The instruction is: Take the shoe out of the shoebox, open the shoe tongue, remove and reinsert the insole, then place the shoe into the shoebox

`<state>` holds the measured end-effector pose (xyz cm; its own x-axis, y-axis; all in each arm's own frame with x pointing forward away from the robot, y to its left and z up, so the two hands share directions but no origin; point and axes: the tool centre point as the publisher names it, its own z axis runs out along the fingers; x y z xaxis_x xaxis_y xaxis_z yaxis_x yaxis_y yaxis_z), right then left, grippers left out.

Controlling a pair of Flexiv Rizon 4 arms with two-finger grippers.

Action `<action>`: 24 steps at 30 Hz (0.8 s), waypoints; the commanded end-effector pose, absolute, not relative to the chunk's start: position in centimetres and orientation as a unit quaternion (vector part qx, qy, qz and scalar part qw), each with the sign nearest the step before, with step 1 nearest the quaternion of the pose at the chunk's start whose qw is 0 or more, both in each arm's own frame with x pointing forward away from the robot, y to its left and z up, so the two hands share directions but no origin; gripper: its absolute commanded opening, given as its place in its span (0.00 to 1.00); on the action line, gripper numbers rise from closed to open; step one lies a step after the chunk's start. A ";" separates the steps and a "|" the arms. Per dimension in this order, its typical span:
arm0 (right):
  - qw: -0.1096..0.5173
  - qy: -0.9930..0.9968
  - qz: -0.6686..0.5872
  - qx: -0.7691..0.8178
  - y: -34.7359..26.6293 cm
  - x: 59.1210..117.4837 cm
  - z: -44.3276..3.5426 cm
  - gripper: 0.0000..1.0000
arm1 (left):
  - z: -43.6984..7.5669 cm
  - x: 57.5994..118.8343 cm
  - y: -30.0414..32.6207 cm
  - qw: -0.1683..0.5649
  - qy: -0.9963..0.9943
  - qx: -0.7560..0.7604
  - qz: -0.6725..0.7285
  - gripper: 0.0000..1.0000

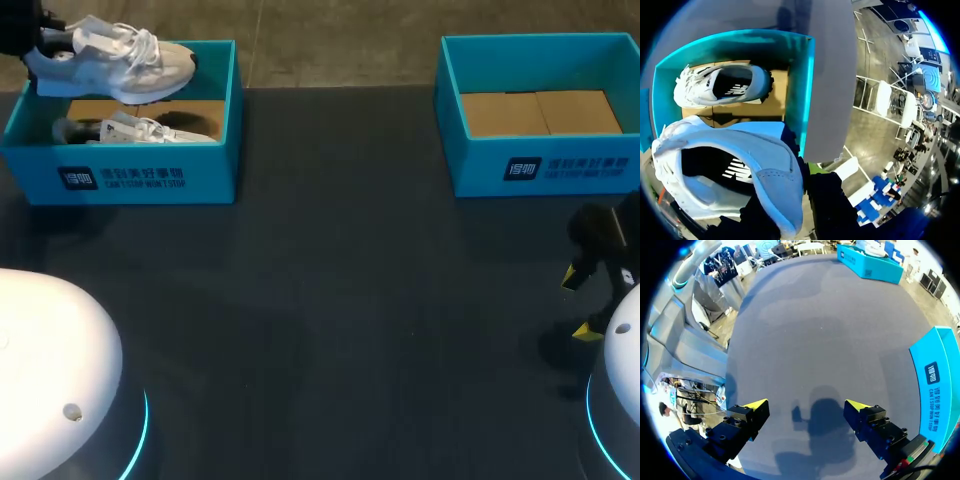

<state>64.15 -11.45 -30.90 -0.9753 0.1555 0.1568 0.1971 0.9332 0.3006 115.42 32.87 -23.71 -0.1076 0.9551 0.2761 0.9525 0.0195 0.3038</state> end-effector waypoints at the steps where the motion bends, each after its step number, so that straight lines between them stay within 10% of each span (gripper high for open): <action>1: 0.065 -0.981 -0.158 -0.090 -11.4 64.0 -30.9 1.00 | -24.9 116.4 32.4 -0.006 0.709 0.669 0.223 0.00; 24: 0.065 -0.981 -0.158 -0.090 -11.4 64.0 -30.9 1.00 | -29.3 119.4 30.2 -0.009 0.717 0.664 0.211 0.00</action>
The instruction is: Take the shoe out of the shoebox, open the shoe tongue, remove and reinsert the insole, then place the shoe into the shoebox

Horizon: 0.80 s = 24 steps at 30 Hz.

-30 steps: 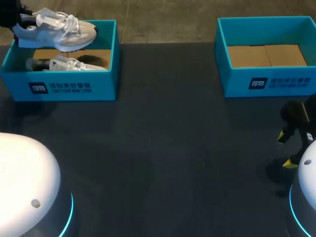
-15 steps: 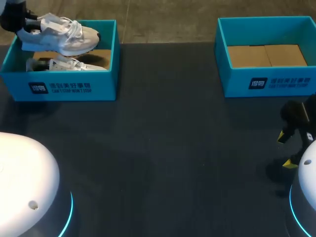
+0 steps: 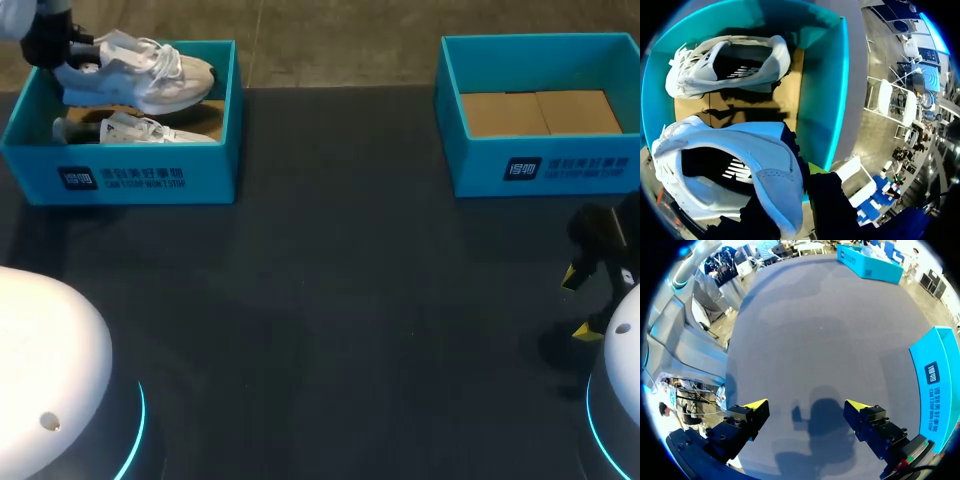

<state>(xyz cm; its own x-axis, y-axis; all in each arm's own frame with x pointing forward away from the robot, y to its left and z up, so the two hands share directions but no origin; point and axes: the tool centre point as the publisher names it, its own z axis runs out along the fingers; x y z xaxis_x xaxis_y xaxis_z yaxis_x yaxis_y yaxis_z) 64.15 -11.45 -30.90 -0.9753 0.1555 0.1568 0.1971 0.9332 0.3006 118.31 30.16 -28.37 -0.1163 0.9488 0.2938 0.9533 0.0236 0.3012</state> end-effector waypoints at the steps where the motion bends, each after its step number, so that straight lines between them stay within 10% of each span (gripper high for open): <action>1: 0.065 -0.981 -0.158 -0.090 -11.4 64.0 -30.9 1.00 | -29.6 119.6 30.1 0.009 -0.717 -0.665 -0.209 0.00; 24: 0.065 -0.981 -0.158 -0.090 -11.4 64.0 -30.9 1.00 | -33.9 120.6 29.4 0.040 -0.713 -0.681 -0.162 0.00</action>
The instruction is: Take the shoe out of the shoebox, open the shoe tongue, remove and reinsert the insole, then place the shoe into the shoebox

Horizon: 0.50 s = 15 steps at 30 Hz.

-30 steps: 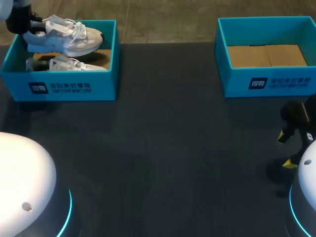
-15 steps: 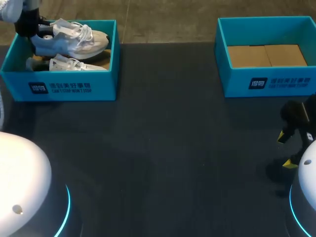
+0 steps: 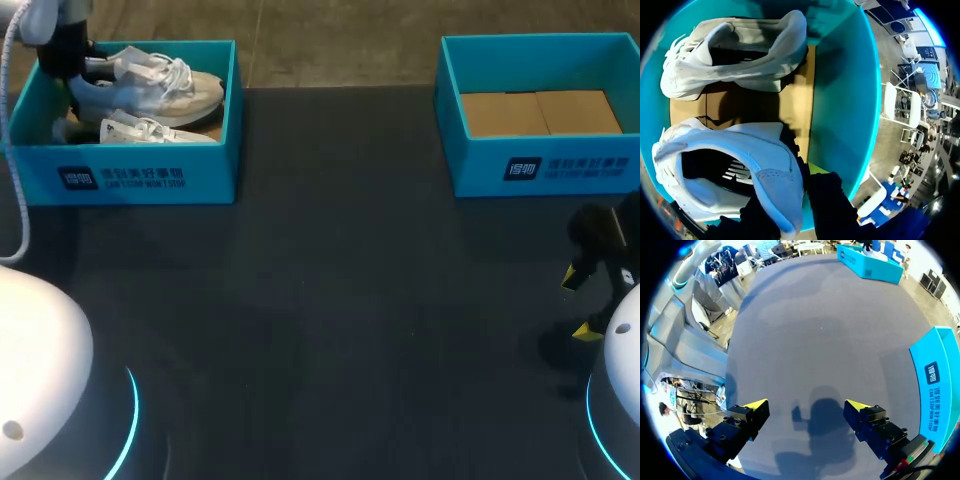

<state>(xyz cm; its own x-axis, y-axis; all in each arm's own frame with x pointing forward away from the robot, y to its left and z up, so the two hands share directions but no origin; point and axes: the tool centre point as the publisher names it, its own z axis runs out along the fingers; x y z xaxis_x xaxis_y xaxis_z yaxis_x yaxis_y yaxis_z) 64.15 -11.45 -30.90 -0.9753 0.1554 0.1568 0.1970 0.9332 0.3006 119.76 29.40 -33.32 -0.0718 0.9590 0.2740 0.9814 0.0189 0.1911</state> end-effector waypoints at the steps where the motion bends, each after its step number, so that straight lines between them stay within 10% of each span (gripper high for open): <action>1: 0.065 -0.981 -0.158 -0.090 -11.4 64.0 -30.9 1.00 | -34.0 120.6 29.4 0.041 -0.713 -0.681 -0.162 0.00; 15: 0.065 -0.981 -0.158 -0.090 -11.4 64.0 -30.9 1.00 | -35.7 120.2 29.2 0.060 -0.690 -0.711 -0.122 0.00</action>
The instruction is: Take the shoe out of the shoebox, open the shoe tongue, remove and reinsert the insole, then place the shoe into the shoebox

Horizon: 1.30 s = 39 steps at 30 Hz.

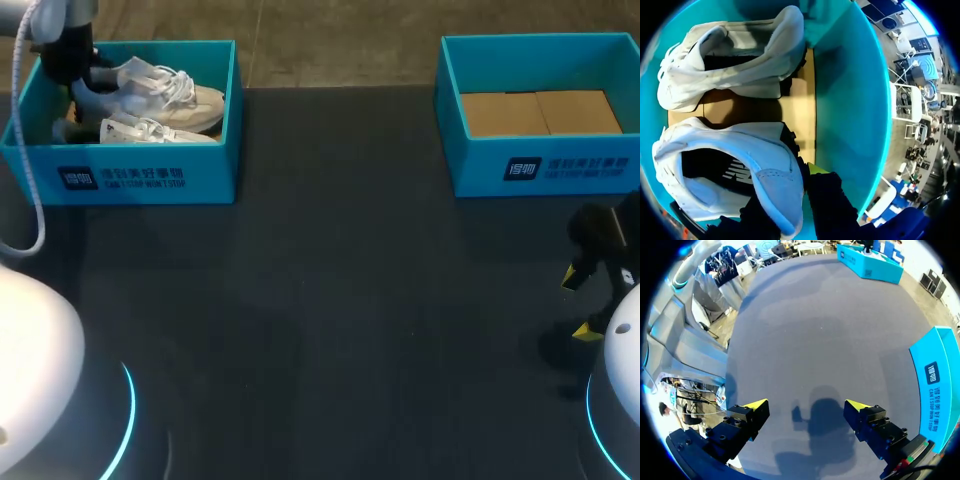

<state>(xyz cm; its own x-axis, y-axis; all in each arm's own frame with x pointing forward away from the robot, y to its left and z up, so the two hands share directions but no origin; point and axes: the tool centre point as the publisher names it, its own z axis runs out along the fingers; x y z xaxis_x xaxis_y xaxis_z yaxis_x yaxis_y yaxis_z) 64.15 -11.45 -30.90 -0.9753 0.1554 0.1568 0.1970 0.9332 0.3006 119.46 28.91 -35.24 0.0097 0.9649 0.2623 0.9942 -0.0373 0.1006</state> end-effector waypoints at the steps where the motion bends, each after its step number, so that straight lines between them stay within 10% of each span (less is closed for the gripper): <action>1: 0.065 -0.981 -0.158 -0.090 -11.4 64.0 -30.9 1.00 | -35.9 120.2 29.2 0.060 -0.690 -0.712 -0.118 0.00; 21: 0.065 -0.981 -0.158 -0.090 -11.4 64.0 -30.9 1.00 | -37.5 120.9 29.7 0.058 -0.692 -0.716 -0.072 0.02; 25: 0.065 -0.981 -0.158 -0.090 -11.4 64.0 -30.9 1.00 | -37.2 121.1 29.8 0.044 -0.694 -0.715 -0.064 0.49; 26: 0.065 -0.981 -0.158 -0.090 -11.4 64.0 -30.9 1.00 | -37.0 121.1 29.8 0.036 -0.692 -0.718 -0.062 0.79; 28: 0.065 -0.981 -0.158 -0.090 -11.4 64.0 -30.9 1.00 | -36.9 121.1 29.8 0.033 -0.690 -0.720 -0.064 0.95; 39: 0.065 -0.981 -0.158 -0.090 -11.4 64.0 -30.9 1.00 | -33.2 120.3 29.9 -0.029 -0.691 -0.722 -0.017 1.00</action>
